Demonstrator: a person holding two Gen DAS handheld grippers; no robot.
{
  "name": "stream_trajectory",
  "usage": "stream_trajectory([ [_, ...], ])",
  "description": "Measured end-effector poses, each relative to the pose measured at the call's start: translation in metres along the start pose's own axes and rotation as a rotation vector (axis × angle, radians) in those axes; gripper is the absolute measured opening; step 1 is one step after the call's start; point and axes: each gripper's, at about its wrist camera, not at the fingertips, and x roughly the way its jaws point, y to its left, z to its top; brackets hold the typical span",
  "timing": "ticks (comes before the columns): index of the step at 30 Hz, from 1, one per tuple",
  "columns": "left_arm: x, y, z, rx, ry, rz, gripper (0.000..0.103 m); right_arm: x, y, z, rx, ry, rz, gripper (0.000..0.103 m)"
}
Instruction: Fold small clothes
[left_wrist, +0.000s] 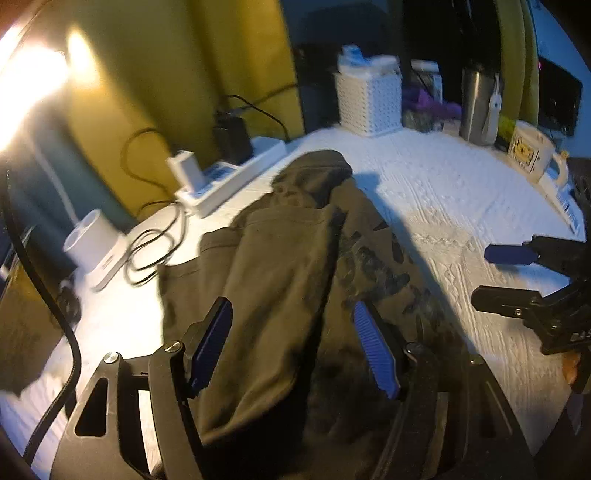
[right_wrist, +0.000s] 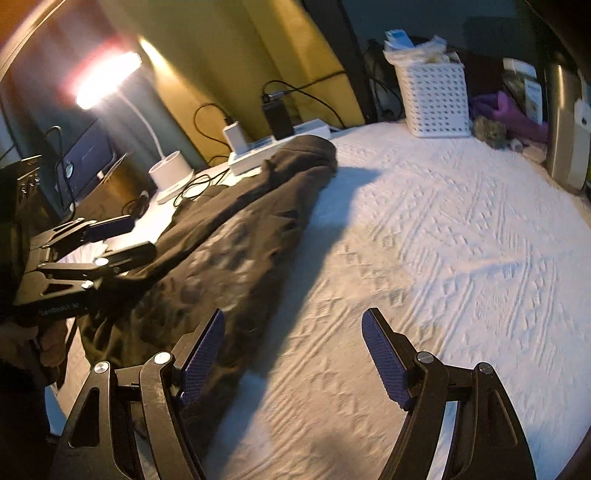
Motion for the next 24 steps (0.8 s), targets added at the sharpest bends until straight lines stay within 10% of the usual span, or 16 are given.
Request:
stream_trajectory([
  [8, 0.049, -0.006, 0.025, 0.03, 0.078, -0.027, 0.064, 0.006, -0.021, 0.018, 0.0, -0.013, 0.055, 0.078],
  [14, 0.061, 0.008, 0.029, 0.004, 0.074, -0.027, 0.004, 0.016, -0.029, 0.021, 0.027, 0.003, 0.081, 0.078],
  [24, 0.031, 0.082, 0.027, -0.163, -0.038, 0.066, 0.002, 0.035, -0.017, 0.027, 0.042, 0.036, 0.13, 0.078],
])
